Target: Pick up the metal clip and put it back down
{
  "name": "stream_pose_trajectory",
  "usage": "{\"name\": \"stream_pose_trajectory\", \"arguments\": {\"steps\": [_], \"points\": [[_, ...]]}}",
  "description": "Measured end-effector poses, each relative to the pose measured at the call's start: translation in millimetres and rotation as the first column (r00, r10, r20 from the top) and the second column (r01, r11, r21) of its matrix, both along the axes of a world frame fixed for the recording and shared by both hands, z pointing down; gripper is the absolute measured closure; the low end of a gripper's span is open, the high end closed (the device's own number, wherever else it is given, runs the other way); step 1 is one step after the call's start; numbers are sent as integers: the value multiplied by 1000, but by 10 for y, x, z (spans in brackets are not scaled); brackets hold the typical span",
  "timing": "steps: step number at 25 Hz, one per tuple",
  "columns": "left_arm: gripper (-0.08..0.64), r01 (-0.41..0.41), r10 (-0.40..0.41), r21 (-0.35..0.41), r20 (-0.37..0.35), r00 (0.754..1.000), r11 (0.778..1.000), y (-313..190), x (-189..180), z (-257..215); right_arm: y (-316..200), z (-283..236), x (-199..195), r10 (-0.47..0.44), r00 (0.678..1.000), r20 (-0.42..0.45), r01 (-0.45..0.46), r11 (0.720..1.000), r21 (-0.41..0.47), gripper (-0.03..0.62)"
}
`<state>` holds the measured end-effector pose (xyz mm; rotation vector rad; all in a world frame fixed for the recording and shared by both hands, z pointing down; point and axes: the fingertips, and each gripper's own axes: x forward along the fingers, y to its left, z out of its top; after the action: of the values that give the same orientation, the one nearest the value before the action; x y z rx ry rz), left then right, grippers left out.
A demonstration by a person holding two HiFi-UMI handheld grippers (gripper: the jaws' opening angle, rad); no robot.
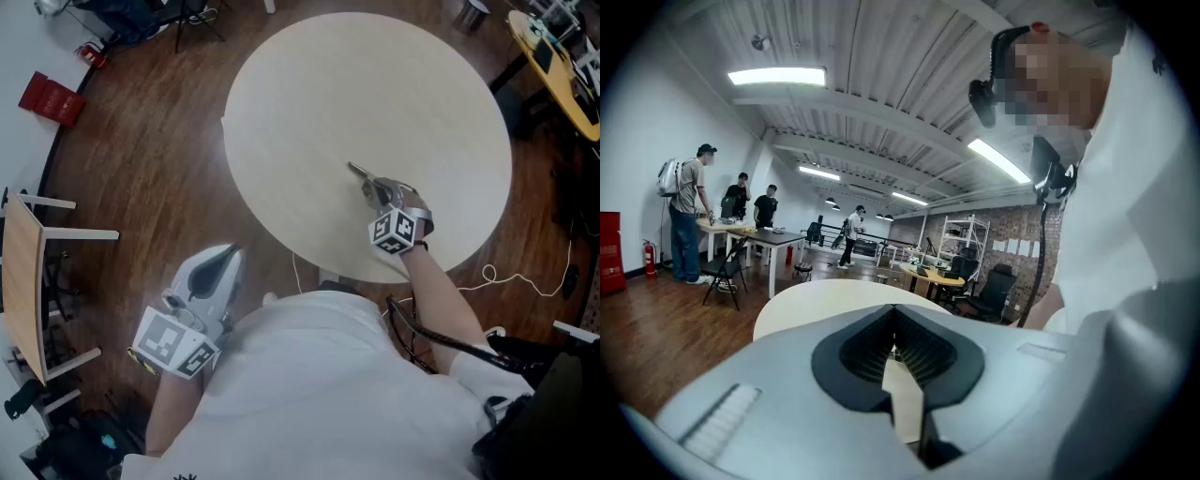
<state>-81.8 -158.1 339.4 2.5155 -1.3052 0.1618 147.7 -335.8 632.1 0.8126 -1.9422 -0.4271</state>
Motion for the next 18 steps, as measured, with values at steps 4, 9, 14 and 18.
{"name": "stream_pose_trajectory", "arguments": {"steps": [4,9,14,18], "points": [[561,-7,7,10,-17,1000,1000,41,-96,-19,38,-143,20,13,1000,8,-13,1000,-1,584],[561,-36,38,35,-52,998,999,102,-211,-31,197,-627,-55,17,999,38,-19,998,52,584],[561,-72,78,65,-90,993,995,219,-403,-30,527,-1268,-289,-5,998,59,-3,992,128,584],[561,-104,112,80,-110,988,991,342,-589,-5,884,-1765,-498,-17,998,61,6,983,184,584]]}}
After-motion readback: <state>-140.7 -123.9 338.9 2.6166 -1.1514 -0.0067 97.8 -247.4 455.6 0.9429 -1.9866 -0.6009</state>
